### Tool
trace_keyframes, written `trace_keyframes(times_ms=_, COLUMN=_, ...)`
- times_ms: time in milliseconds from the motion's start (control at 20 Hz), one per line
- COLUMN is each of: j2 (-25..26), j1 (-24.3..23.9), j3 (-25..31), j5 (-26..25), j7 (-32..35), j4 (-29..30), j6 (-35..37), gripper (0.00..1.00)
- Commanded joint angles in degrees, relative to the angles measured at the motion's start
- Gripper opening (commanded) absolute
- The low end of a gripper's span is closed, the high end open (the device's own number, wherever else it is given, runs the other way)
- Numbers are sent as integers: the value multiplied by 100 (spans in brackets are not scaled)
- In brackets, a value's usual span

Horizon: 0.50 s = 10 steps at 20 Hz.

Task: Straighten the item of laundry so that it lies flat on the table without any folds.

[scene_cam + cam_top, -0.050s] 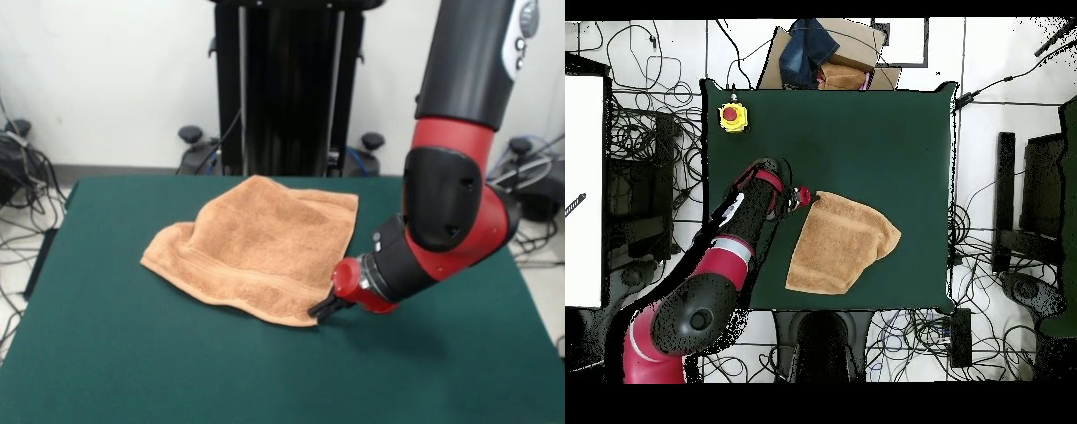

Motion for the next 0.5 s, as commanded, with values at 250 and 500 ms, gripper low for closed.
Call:
trace_keyframes(times_ms=250, j2=345, j1=-250, j3=1129, j5=9, j7=375, j4=148, j6=-1027, gripper=0)
trace_keyframes(times_ms=500, j2=326, j1=-224, j3=1140, j5=0, j7=413, j4=144, j6=-1029, gripper=0)
